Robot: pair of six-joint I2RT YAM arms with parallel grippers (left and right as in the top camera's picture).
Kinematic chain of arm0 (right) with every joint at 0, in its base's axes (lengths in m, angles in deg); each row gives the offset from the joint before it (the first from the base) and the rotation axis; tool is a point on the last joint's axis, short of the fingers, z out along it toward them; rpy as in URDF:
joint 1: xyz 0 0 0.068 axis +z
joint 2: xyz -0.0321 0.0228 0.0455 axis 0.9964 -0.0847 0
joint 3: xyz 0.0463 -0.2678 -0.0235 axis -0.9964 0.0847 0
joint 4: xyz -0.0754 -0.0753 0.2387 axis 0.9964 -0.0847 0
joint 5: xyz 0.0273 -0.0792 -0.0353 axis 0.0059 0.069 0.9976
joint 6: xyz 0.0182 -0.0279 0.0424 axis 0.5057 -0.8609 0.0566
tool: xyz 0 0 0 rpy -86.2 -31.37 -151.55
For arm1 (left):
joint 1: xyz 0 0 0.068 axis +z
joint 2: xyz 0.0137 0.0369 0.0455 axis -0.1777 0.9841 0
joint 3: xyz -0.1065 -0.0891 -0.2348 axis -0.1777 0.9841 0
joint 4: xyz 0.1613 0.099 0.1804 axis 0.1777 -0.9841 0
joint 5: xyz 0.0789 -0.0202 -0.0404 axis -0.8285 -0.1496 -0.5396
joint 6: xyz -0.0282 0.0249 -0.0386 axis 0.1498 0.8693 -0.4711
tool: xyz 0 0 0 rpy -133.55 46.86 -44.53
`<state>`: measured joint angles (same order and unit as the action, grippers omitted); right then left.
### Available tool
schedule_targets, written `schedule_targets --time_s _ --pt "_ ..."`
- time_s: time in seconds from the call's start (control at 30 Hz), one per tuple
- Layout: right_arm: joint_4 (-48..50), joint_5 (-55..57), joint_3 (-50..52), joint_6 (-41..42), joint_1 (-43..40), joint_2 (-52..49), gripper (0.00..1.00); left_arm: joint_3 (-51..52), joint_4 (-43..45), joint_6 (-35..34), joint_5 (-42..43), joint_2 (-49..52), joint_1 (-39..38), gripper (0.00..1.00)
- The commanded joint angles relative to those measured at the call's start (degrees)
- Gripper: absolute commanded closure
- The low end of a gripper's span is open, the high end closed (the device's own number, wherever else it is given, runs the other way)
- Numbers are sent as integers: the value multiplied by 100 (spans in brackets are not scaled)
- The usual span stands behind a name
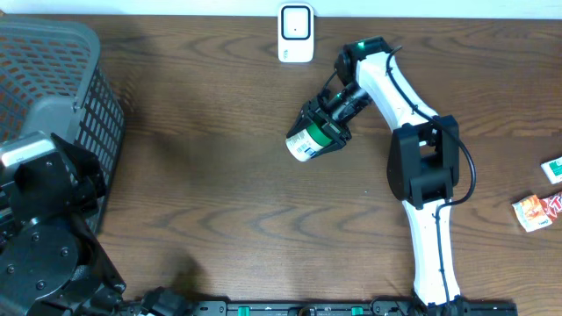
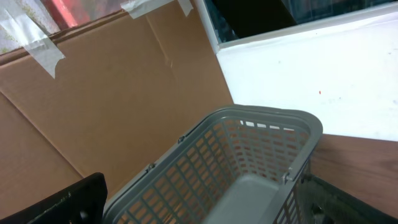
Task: Scan the item barcode
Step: 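Rotate the jar with the right gripper to turn its label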
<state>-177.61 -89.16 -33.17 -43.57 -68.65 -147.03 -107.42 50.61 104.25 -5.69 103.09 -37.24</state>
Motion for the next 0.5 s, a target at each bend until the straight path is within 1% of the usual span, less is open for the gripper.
schedule_targets --time_s 0.0,0.47 --pt "-87 -820 17 -949 -17 9 54 -4 7 -55 -52 -24 20 2" --pt "-87 -1005 17 -968 11 20 53 -4 7 -55 -52 -26 20 2"
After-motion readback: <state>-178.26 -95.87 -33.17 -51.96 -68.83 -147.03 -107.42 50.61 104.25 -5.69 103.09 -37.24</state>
